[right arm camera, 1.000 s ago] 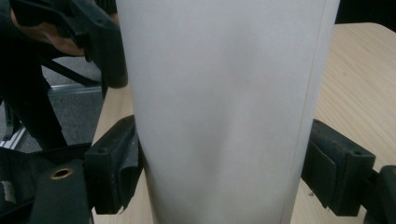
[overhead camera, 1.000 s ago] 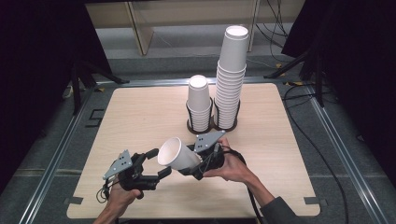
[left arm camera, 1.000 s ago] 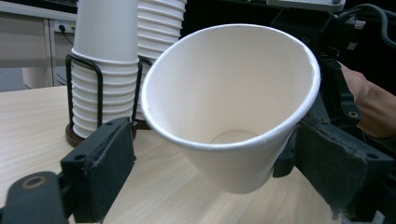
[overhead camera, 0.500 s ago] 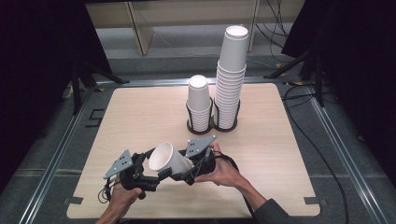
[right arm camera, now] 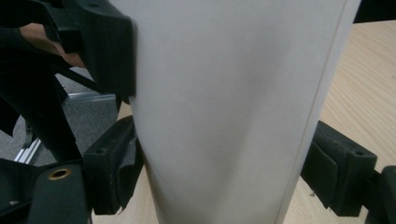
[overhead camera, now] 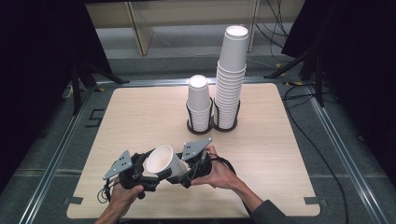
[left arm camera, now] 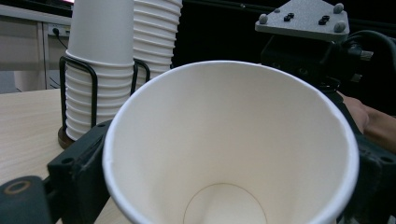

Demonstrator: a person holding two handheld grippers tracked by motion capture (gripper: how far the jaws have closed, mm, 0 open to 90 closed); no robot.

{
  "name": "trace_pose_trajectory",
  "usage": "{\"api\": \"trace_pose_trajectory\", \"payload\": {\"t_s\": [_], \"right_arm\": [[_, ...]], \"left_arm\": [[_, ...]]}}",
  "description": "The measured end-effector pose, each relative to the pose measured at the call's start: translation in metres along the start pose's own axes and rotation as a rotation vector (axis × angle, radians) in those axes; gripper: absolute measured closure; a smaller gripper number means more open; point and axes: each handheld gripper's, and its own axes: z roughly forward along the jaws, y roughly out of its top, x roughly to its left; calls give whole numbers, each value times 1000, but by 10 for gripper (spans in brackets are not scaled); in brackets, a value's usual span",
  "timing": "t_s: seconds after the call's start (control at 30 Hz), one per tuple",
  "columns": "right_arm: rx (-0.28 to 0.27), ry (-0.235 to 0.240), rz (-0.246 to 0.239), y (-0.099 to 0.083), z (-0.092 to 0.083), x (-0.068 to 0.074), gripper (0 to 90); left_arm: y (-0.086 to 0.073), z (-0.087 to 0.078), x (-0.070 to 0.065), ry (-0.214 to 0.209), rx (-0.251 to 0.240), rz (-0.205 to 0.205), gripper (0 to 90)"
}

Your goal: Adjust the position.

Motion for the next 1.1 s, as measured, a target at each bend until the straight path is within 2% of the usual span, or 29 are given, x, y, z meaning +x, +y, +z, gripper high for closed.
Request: {"api": "trace_pose_trajectory", "payload": {"t_s": [0.13, 0.27, 0.37, 0.5, 0.57, 0.73, 0.8, 0.87, 0.97, 1.1], "right_arm": [[-1, -7, -7, -1, 1, -1, 196], [7, -11, 40, -3, 1, -2, 153], [20, -23, 28, -5, -1, -4, 152], [40, -30, 60, -10, -6, -5, 155], [52, -47, 62, -14, -11, -6, 156], [57, -100, 78, -21, -26, -10, 156], [55, -126, 78, -24, -33, -12, 157], [59, -158, 88, -28, -41, -12, 159], [68, -182, 100, -32, -50, -11, 164], [72, -228, 114, -40, -63, -13, 171]], "left_arm": [[1, 0, -1, 5, 0, 19, 100], [2, -1, -2, 9, -4, 28, 105], [4, -3, 0, 20, -8, 35, 106], [6, -5, 1, 33, -10, 28, 105], [7, -6, 2, 40, -9, 40, 105], [11, -7, 5, 91, -11, 65, 104], [14, -9, 9, 130, -5, 77, 104], [16, -10, 14, 158, -11, 94, 104], [20, -12, 23, 208, -4, 136, 103], [23, -13, 39, 280, 0, 142, 103]]}}
